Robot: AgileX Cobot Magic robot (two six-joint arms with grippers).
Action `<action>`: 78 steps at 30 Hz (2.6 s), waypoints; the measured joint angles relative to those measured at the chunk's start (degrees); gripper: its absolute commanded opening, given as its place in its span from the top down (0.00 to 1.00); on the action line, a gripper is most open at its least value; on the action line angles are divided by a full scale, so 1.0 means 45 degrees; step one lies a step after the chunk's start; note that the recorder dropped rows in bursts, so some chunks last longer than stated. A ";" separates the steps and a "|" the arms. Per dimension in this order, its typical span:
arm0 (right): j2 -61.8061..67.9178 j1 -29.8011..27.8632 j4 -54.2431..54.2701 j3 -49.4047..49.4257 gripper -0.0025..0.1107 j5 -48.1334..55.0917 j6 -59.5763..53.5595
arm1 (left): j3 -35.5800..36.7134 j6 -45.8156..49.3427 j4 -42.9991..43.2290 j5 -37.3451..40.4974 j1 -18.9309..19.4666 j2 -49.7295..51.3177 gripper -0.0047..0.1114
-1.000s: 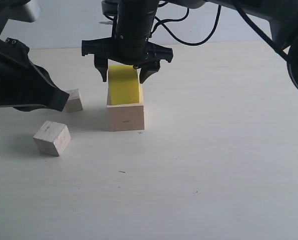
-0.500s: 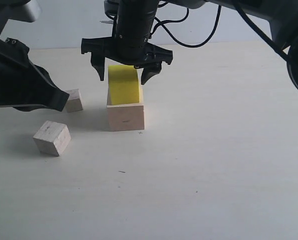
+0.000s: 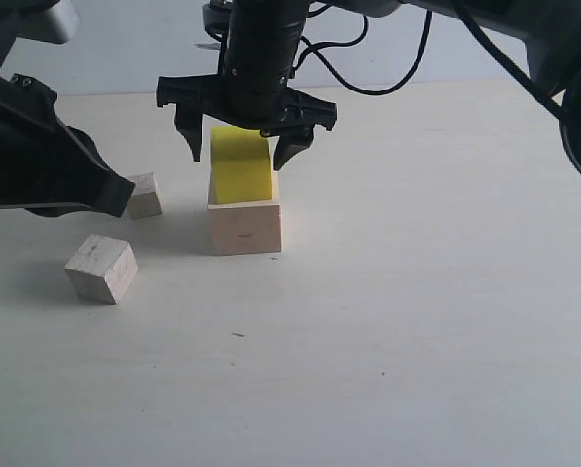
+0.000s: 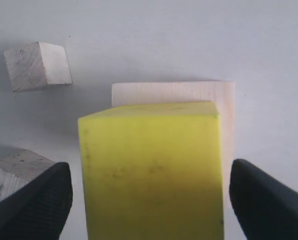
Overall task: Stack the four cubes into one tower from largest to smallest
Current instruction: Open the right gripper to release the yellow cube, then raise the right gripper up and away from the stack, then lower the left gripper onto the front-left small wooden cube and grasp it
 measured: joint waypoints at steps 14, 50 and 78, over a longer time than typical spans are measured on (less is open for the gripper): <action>0.0000 0.0000 0.0604 0.0000 0.26 0.0051 0.0000 | 0.0000 0.0000 0.0032 0.0000 0.0000 0.0000 0.89; -0.2981 0.0000 -0.0983 0.0000 0.42 0.0717 -0.3067 | 0.0000 0.0000 0.0032 0.0297 0.0000 0.0000 0.89; -1.0535 0.0027 0.0700 0.7261 0.98 0.0911 -0.7105 | 0.0000 -0.3342 0.4604 -0.0212 0.1559 0.2976 0.33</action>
